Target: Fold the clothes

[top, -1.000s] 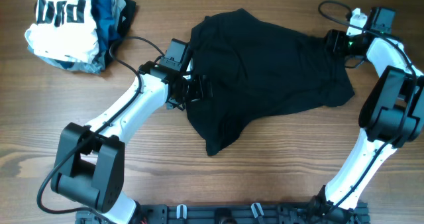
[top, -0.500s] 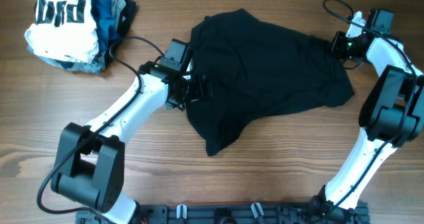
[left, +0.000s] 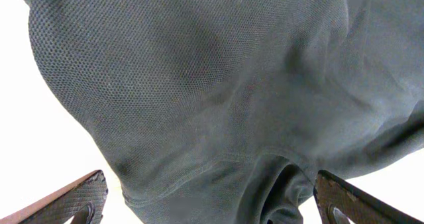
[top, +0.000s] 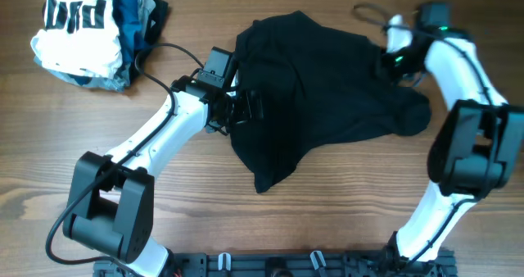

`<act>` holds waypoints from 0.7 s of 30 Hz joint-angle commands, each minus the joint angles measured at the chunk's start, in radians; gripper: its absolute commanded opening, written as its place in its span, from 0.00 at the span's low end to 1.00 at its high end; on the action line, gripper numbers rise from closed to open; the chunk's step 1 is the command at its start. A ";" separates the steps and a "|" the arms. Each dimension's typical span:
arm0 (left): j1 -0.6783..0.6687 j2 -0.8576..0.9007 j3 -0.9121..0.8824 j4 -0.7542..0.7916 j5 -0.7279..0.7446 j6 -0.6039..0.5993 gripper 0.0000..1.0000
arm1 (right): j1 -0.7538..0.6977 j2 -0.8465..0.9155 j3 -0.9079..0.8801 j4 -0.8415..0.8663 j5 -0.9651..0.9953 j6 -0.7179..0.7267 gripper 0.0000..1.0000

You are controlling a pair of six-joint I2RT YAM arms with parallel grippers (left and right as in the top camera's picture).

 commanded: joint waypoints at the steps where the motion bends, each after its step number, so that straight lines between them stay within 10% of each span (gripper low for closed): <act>1: 0.003 -0.016 0.013 0.004 -0.014 0.012 1.00 | 0.096 0.006 -0.102 -0.035 0.130 0.010 0.04; 13: 0.003 -0.016 0.013 0.020 -0.014 0.012 1.00 | 0.127 -0.124 -0.064 -0.045 0.151 0.036 0.56; 21: 0.003 -0.016 0.013 0.035 -0.014 0.012 1.00 | 0.123 -0.151 -0.089 0.004 0.375 0.093 0.61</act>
